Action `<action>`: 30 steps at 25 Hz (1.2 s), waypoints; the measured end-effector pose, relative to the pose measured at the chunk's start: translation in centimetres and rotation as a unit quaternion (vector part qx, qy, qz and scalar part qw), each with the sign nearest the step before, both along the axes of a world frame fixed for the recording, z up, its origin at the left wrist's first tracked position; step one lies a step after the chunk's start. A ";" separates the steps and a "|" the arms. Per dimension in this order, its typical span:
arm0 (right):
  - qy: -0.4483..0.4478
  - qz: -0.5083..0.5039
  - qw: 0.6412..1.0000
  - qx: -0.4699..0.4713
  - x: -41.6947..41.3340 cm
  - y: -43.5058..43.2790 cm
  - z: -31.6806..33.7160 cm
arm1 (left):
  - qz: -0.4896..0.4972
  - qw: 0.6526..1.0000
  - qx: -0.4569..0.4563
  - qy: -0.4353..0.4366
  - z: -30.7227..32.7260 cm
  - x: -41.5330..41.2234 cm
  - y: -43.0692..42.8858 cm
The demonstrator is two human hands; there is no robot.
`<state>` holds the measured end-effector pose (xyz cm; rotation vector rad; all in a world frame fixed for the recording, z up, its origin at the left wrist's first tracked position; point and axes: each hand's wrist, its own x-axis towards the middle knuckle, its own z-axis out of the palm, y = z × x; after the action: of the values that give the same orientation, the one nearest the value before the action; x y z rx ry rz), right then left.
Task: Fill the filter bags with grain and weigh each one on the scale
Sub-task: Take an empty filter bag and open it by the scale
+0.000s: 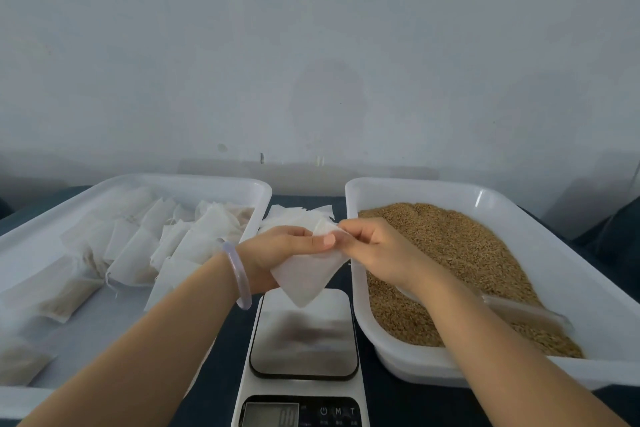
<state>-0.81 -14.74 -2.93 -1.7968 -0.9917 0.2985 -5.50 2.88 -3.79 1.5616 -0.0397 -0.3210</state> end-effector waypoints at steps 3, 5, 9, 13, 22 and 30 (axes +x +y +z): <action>-0.006 0.037 0.999 -0.034 -0.3 0.0 0.1 | -0.077 0.996 -0.014 0.038 0.5 -0.5 0.2; -0.023 0.029 0.999 -0.029 -0.3 -0.1 0.3 | -0.129 0.988 0.014 0.080 0.6 -0.8 0.1; -0.047 -0.015 0.999 0.011 0.1 -0.4 0.7 | -0.131 0.982 0.098 0.092 0.3 -0.9 0.1; -0.067 -0.006 0.998 -0.001 0.2 -0.4 0.3 | -0.150 0.980 0.108 0.077 1.0 -1.4 0.7; -0.050 0.089 0.993 -0.065 -1.4 -0.8 1.0 | -0.203 0.978 -0.002 0.051 1.2 -1.6 0.1; -0.114 -0.145 0.916 -0.356 3.2 -10.8 3.0 | -0.095 0.992 0.086 0.002 0.4 -1.6 -0.7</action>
<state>2.35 -25.51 0.08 -2.6627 -0.8025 0.2878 -7.13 2.16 -3.38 1.7316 -0.1619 -0.4879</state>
